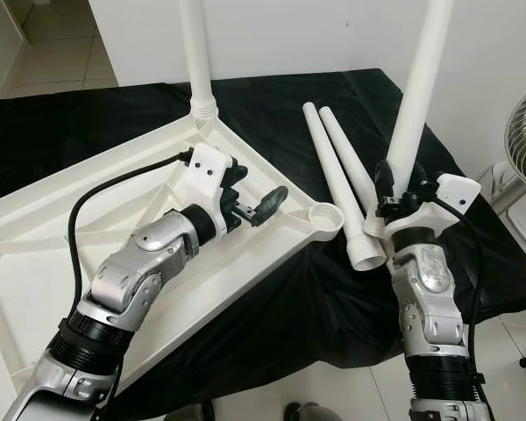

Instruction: Building children table

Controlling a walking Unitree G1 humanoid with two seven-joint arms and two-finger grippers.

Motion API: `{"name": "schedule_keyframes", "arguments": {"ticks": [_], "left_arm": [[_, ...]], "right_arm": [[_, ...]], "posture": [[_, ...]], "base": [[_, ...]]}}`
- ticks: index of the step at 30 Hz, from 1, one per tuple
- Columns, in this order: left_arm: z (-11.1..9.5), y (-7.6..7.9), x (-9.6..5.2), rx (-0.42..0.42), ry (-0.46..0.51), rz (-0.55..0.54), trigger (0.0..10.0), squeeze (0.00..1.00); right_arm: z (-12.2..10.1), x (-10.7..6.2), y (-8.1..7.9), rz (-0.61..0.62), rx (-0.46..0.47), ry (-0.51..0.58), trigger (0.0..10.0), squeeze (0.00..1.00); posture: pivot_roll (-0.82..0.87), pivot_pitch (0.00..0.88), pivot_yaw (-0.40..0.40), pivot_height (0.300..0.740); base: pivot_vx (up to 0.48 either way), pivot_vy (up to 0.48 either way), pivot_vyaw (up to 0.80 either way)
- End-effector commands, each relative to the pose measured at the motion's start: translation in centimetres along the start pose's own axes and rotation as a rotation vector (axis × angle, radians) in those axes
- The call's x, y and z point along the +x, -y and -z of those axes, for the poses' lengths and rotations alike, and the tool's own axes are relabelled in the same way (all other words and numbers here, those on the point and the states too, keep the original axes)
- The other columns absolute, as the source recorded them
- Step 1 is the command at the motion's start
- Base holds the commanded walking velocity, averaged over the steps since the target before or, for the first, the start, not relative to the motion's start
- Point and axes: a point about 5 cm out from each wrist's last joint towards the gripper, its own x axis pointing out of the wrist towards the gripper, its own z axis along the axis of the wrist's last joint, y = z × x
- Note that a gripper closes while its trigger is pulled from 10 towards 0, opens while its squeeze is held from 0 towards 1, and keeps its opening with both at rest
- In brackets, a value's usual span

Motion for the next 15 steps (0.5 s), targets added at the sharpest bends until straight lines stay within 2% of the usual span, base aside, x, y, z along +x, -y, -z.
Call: {"name": "schedule_keyframes", "arguments": {"ticks": [1,2,3,4,5,15], "left_arm": [[-0.4,0.9,0.1,-0.012,0.007,0.183,10.0,0.0],[-0.8,0.8,0.3,-0.047,0.021,0.181,10.0,0.0],[-0.8,0.8,0.3,-0.047,0.021,0.181,10.0,0.0],[-1.5,0.9,0.5,-0.106,0.041,0.19,10.0,0.0],[-1.8,0.9,0.6,-0.126,0.048,0.198,10.0,0.0],[-4.6,1.1,1.2,-0.282,0.105,0.299,10.0,0.0]], "right_arm": [[1.4,-0.7,-1.1,-0.072,0.01,-0.07,10.0,0.0],[1.3,-0.8,-1.6,-0.118,0.01,-0.065,10.0,0.0],[1.3,-0.8,-1.6,-0.118,0.01,-0.065,10.0,0.0],[1.2,-0.9,-2.2,-0.175,0.011,-0.06,10.0,0.0],[1.2,-1.0,-2.4,-0.191,0.01,-0.059,10.0,0.0],[1.2,-1.0,-4.0,-0.366,0.032,-0.066,10.0,0.0]], "posture": [[-0.04,0.175,0.036,0.74],[-0.03,0.175,0.024,0.74],[-0.03,0.175,0.024,0.74],[-0.02,0.173,0.014,0.74],[-0.02,0.173,0.014,0.74],[0.04,0.161,-0.024,0.74]], "base": [[0.0,0.0,0.0],[0.0,0.0,0.0],[0.0,0.0,0.0],[0.0,0.0,0.0],[0.0,0.0,0.0],[0.0,0.0,0.0]]}}
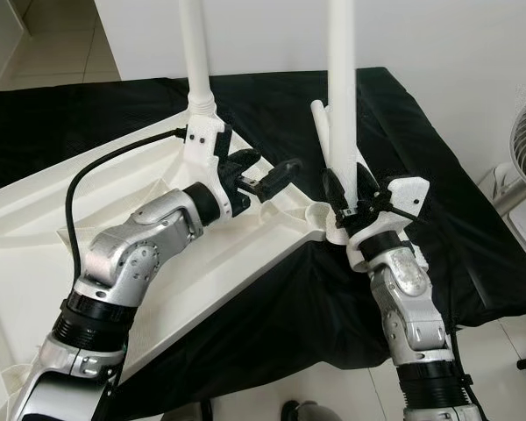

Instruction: Building children table

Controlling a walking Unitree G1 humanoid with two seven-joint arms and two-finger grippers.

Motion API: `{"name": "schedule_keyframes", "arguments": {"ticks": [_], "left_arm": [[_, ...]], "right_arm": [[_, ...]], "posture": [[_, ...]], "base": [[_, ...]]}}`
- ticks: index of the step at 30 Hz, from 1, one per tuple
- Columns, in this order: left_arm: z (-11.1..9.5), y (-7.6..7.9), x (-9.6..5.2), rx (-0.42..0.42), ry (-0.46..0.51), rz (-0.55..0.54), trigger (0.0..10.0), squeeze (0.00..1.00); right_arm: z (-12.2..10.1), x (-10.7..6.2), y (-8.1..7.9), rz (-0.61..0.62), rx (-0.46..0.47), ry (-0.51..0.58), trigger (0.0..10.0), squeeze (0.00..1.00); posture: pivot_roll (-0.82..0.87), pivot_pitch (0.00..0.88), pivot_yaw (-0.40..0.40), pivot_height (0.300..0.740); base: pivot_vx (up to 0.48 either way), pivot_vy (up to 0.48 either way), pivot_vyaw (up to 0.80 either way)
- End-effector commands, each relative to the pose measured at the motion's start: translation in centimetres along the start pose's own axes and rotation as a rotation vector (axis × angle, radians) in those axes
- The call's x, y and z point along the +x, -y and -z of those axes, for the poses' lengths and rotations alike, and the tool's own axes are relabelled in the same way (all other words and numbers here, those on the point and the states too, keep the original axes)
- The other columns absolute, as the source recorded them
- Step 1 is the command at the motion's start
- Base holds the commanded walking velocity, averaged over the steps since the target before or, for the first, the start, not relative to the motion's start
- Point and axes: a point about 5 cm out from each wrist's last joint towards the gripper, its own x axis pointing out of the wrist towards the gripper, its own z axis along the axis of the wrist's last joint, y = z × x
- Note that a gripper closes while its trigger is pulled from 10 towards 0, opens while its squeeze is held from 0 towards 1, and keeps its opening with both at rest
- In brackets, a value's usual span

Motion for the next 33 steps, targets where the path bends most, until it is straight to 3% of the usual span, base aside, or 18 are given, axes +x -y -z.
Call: {"name": "schedule_keyframes", "arguments": {"ticks": [1,5,23,33], "left_arm": [[-0.6,1.1,0.2,-0.043,0.009,0.178,10.0,0.0],[-1.4,1.4,0.5,-0.081,0.007,0.215,10.0,0.0],[-3.1,0.7,1.9,-0.088,-0.032,0.216,10.0,0.0],[-4.8,0.2,3.2,-0.049,-0.004,0.203,10.0,0.0]], "right_arm": [[0.8,0.0,-0.7,-0.057,0.02,-0.043,10.0,0.0],[0.6,0.3,-1.0,-0.101,0.017,-0.032,10.0,0.0],[-1.8,1.8,-0.5,-0.152,-0.016,0.068,10.0,0.0],[-1.8,1.7,-2.1,-0.286,-0.001,0.054,10.0,0.0]], "posture": [[0.04,0.161,-0.024,0.74],[0.05,0.157,-0.032,0.74],[0.04,0.135,-0.031,0.74],[0.04,0.116,-0.033,0.74]], "base": [[0.0,0.0,0.0],[0.0,0.0,0.0],[0.0,0.0,0.0],[0.0,0.0,0.0]]}}
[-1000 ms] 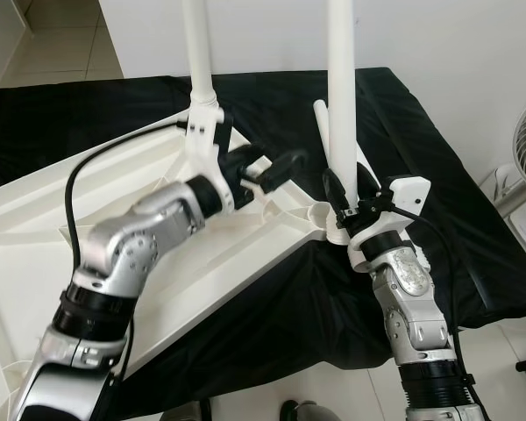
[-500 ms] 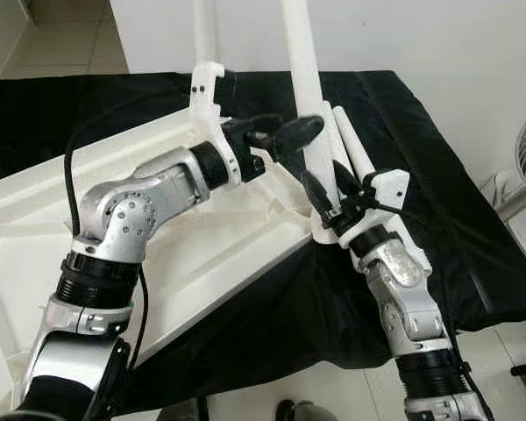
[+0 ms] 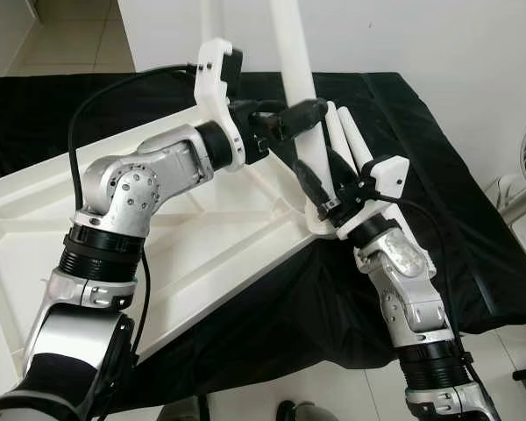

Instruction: Building children table

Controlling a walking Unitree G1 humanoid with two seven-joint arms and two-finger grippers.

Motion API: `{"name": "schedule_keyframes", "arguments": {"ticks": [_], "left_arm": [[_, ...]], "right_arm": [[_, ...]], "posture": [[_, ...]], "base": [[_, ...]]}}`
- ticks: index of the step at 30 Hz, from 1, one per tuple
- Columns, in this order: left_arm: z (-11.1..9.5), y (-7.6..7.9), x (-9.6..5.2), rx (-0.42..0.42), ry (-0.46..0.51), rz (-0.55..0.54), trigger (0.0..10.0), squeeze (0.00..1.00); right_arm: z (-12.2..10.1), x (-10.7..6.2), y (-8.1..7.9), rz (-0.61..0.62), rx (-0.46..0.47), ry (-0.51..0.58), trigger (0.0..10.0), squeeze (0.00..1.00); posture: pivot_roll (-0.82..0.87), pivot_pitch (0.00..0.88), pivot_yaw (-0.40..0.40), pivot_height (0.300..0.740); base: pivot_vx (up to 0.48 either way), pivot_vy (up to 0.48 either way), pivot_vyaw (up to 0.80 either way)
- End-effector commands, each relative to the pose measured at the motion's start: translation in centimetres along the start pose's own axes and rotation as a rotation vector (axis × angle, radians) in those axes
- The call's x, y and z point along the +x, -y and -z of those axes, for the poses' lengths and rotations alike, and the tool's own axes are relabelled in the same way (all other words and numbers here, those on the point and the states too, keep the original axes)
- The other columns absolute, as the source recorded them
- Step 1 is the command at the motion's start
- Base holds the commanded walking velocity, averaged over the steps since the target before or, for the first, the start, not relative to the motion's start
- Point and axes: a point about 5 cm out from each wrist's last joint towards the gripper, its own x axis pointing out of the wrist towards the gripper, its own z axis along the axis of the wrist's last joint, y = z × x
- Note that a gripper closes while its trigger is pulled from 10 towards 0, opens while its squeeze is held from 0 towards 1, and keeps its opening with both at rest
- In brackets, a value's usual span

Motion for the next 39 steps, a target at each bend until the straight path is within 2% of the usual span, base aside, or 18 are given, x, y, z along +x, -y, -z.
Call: {"name": "schedule_keyframes", "arguments": {"ticks": [1,8,19,20,21,22,39], "left_arm": [[-0.7,0.9,0.3,0.03,0.014,0.157,10.0,0.0],[-2.3,0.8,1.0,0.045,0.043,0.143,10.0,0.0],[-3.8,0.2,1.0,0.016,0.066,0.106,10.0,0.0],[-3.9,0.1,1.0,0.004,0.072,0.107,5.2,0.0],[-3.9,0.1,1.0,0.004,0.072,0.107,5.2,0.0],[-4.0,0.1,1.0,0.001,0.072,0.108,0.0,0.0],[-3.7,-0.3,1.3,-0.019,0.036,0.112,0.0,0.0]], "right_arm": [[-0.2,0.0,-0.4,-0.033,0.002,0.005,10.0,0.0],[0.1,-0.1,-1.1,-0.088,0.008,-0.015,10.0,0.0],[0.2,-0.4,-1.3,-0.099,0.003,-0.028,10.0,0.0],[0.2,-0.4,-1.3,-0.099,0.003,-0.029,10.0,0.0],[0.2,-0.4,-1.3,-0.099,0.003,-0.029,10.0,0.0],[0.2,-0.4,-1.3,-0.098,0.002,-0.029,10.0,0.0],[-0.5,-0.1,-1.4,-0.101,0.001,-0.014,10.0,0.0]], "posture": [[0.04,0.116,-0.033,0.74],[0.04,0.116,-0.025,0.74],[0.03,0.122,-0.015,0.74],[0.03,0.122,-0.015,0.74],[0.03,0.122,-0.015,0.74],[0.03,0.134,-0.009,0.74],[0.0,0.16,-0.006,0.74]], "base": [[0.0,0.0,0.0],[0.0,0.0,0.0],[0.0,0.0,0.0],[0.0,0.0,0.0],[0.0,0.0,0.0],[0.0,0.0,0.0],[0.0,0.0,0.0]]}}
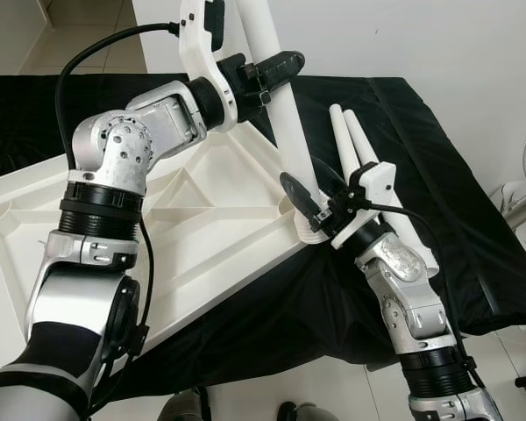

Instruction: Building children table

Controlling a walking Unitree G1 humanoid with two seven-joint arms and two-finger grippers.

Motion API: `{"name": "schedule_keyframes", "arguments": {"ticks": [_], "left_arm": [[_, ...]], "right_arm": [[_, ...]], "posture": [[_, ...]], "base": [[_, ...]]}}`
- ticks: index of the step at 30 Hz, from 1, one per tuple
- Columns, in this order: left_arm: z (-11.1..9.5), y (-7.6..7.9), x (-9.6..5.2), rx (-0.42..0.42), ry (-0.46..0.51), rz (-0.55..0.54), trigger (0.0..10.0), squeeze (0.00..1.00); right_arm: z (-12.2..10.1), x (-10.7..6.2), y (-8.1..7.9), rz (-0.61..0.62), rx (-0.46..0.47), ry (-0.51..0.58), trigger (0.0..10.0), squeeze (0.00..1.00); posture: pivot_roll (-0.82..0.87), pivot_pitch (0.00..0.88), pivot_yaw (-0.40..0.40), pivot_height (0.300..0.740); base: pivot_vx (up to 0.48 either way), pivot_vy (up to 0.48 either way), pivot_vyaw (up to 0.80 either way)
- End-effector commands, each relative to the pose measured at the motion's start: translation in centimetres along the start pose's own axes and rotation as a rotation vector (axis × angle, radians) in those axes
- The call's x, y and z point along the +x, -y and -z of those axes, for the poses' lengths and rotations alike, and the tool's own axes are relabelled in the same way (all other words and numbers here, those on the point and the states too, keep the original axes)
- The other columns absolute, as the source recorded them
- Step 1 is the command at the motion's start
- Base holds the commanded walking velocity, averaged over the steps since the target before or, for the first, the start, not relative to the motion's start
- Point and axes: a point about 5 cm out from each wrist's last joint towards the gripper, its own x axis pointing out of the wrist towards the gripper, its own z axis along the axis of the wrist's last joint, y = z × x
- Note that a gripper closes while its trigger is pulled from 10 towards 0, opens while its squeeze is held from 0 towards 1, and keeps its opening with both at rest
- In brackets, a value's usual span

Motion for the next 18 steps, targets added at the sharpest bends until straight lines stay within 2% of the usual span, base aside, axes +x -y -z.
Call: {"name": "schedule_keyframes", "arguments": {"ticks": [1,2,3,9,10,18], "left_arm": [[0.18,1.08,0.27,0.007,-0.034,0.168,0.0,0.0],[0.27,1.16,0.29,0.005,-0.041,0.173,0.0,0.0],[0.44,1.24,0.32,0.008,-0.057,0.173,10.0,0.0],[0.76,1.43,0.45,0.0,-0.073,0.164,10.0,0.0],[0.73,1.46,0.43,0.002,-0.073,0.159,10.0,0.0],[0.38,1.56,0.04,0.008,-0.066,0.148,10.0,0.0]], "right_arm": [[-0.55,0.16,-0.33,-0.015,-0.003,0.021,10.0,0.0],[-0.6,0.09,-0.36,-0.015,-0.002,0.021,10.0,0.0],[-0.63,0.04,-0.41,-0.015,0.001,0.021,10.0,0.0],[-0.7,0.0,-0.51,-0.008,0.034,0.023,10.0,0.0],[-0.68,0.01,-0.49,-0.001,0.057,0.025,10.0,1.0],[-0.62,0.15,-0.53,0.005,0.099,0.03,10.0,1.0]], "posture": [[0.0,0.16,-0.006,0.74],[0.0,0.16,-0.006,0.74],[0.01,0.161,-0.003,0.74],[0.02,0.155,0.008,0.74],[0.02,0.155,0.008,0.74],[0.04,0.148,0.003,0.74]], "base": [[0.0,0.0,0.0],[0.0,0.0,0.0],[0.0,0.0,0.0],[0.0,0.0,0.0],[0.0,0.0,0.0],[0.0,0.0,0.0]]}}
